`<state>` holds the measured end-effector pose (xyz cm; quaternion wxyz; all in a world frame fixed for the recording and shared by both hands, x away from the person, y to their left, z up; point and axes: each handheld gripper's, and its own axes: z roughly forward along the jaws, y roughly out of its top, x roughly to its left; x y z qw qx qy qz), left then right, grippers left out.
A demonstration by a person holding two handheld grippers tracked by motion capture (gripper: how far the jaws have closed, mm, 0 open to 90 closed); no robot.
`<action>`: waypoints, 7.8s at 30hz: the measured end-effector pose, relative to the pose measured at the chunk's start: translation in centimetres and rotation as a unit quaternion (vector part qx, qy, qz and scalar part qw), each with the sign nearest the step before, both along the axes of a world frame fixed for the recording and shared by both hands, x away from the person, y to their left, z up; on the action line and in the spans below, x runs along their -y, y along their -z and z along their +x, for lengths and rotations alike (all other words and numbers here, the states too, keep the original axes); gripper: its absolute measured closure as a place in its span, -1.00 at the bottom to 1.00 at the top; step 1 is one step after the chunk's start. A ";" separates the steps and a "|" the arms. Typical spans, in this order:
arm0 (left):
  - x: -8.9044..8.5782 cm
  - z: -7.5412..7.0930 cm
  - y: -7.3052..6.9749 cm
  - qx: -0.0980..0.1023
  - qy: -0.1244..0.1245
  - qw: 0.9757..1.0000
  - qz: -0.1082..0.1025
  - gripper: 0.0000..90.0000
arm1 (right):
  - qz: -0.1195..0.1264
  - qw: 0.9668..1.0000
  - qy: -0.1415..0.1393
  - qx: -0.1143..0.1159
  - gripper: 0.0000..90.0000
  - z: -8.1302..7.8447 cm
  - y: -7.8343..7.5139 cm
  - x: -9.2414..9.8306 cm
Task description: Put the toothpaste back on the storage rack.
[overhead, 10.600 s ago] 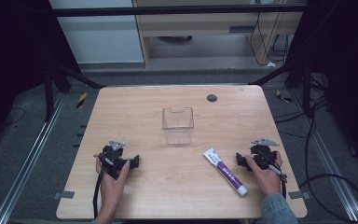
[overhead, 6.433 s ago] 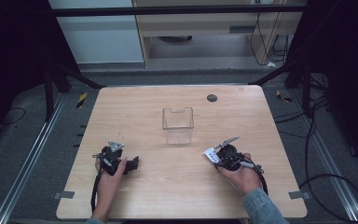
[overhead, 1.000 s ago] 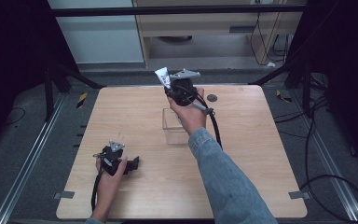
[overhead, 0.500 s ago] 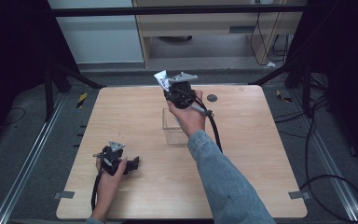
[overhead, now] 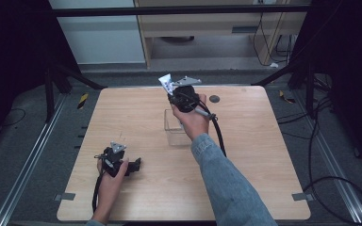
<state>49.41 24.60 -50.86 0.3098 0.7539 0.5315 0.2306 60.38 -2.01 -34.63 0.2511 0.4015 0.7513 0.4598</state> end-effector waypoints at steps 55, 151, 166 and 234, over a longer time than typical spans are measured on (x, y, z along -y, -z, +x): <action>0.0 0.0 0.0 -0.001 0.003 1.000 0.001 -1.00 | -0.018 1.000 -0.001 -0.019 0.66 0.1 3.3 0.5; 0.1 0.1 0.0 0.000 0.008 1.000 0.001 -1.00 | -0.053 0.997 -0.014 -0.049 0.60 -0.1 5.8 -1.8; 0.1 0.1 0.0 0.000 0.011 1.000 0.001 -1.00 | -0.050 0.997 -0.019 -0.050 0.53 -0.5 5.8 -1.8; 0.4 0.0 0.0 0.000 0.015 1.000 0.002 -1.00 | -0.029 0.999 -0.002 -0.034 0.29 -4.9 4.0 4.1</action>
